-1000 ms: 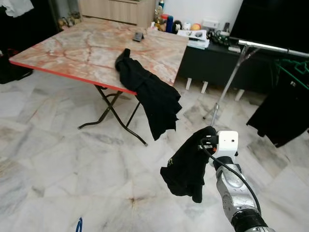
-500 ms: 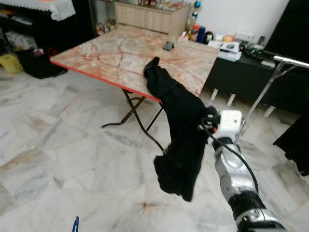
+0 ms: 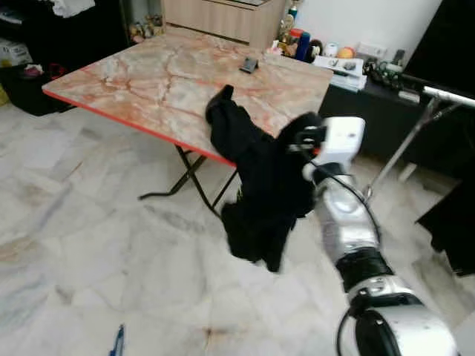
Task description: Hang hanger
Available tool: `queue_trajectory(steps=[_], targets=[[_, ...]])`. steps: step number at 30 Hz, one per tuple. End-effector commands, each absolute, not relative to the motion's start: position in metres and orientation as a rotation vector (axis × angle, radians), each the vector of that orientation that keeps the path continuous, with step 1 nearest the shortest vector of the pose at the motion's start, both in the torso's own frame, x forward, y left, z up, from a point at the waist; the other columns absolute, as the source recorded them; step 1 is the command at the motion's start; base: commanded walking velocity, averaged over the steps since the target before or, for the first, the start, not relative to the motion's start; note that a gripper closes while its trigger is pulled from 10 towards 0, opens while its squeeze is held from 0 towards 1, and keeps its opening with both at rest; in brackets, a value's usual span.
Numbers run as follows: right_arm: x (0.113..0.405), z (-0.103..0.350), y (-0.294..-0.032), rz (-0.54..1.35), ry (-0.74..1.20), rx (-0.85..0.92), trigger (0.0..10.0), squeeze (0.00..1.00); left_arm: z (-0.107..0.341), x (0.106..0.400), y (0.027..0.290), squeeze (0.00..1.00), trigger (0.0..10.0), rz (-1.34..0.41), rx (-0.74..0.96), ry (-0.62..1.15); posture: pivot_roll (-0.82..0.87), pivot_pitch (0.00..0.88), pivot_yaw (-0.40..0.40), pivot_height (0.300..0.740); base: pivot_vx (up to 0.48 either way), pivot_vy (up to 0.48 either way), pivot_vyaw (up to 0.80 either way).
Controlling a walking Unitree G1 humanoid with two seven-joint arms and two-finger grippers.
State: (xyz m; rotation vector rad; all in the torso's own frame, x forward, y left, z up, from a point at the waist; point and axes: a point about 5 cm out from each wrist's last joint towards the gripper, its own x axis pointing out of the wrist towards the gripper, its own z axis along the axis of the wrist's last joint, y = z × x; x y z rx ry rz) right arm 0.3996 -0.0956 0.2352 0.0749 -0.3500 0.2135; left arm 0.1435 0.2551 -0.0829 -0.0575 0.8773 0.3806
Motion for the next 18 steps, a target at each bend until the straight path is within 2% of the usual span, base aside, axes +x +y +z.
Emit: queue_trajectory(steps=[1,5,18], targets=[[0.404,0.254,-0.104,0.193,-0.392,0.070,10.0,0.00,-0.088,0.136,0.247,0.00,10.0,0.382,-0.083,0.904,0.05,0.131,-0.098,0.740,0.315,0.000,0.00],[0.409,0.273,-0.095,0.221,-0.413,0.086,10.0,0.00,-0.088,0.136,0.246,0.00,10.0,0.387,-0.087,0.903,0.06,0.133,-0.098,0.740,0.314,0.000,0.00],[0.414,0.317,-0.098,0.186,-0.500,0.101,10.0,0.00,-0.088,0.138,0.244,0.00,10.0,0.384,-0.091,0.892,0.06,0.138,-0.097,0.740,0.316,0.000,0.00]])
